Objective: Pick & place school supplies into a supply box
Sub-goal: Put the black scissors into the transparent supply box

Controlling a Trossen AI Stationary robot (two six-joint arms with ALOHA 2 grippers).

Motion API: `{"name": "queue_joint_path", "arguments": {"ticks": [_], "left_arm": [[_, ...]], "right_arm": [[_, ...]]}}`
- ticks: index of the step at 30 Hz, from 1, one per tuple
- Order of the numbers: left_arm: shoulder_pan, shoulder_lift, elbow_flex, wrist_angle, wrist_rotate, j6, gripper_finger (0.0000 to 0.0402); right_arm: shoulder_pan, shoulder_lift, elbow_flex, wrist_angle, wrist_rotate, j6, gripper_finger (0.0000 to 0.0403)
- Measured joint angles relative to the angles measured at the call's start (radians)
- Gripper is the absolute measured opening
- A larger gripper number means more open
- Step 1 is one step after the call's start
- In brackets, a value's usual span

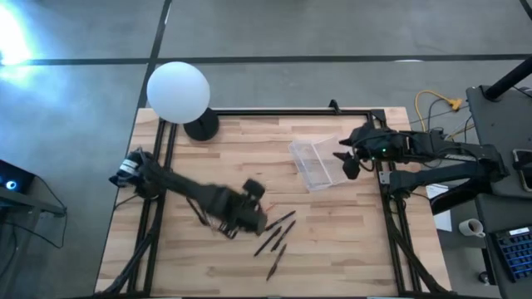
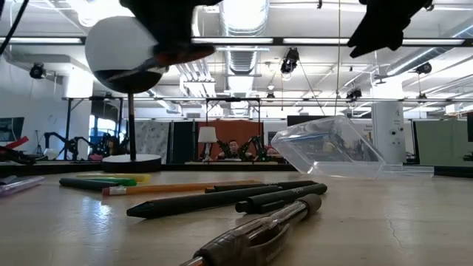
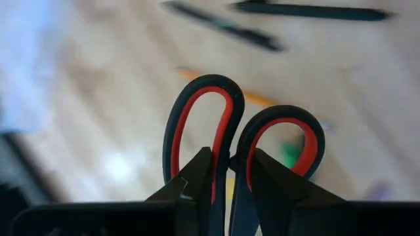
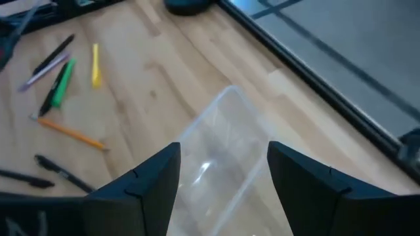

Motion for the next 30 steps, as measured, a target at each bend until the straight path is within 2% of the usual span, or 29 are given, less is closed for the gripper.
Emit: {"name": "queue_joint_path", "arguments": {"ticks": [5,10,15,19,22,23,28,30], "left_arm": [[0.153,-0.001,0.167,0.028,-0.047,0.119,0.0064],[0.309,0.042,0.281,0.188,-0.043,0.365,0.0064],[0.442,0.165,0.403,0.311,0.081,0.521,0.0064],[0.518,0.291,0.522,0.404,0.162,0.62,0.0064],[0.556,0.398,0.633,0.441,0.24,0.627,0.0064],[0.564,0.43,0.643,0.469,0.249,0.627,0.0064],[0.568,0.453,0.511,0.69,0.297,0.682,0.0064],[0.56,0.453,0.457,0.686,0.304,0.69,0.0064]], "right_arm": [[0.0,-0.014,-0.002,-0.061,0.003,0.088,0.0219],[0.001,-0.047,-0.005,-0.102,0.003,0.119,0.0219],[0.003,-0.117,-0.006,-0.101,0.01,0.161,0.0219],[0.005,-0.172,-0.007,-0.108,0.068,0.23,0.0219],[0.006,-0.204,-0.007,-0.108,0.117,0.263,0.0219],[0.006,-0.214,-0.008,-0.108,0.135,0.274,0.0219],[0.005,-0.245,-0.009,-0.117,0.186,0.308,0.0219],[0.003,-0.25,-0.011,-0.123,0.187,0.316,0.0219]]}}
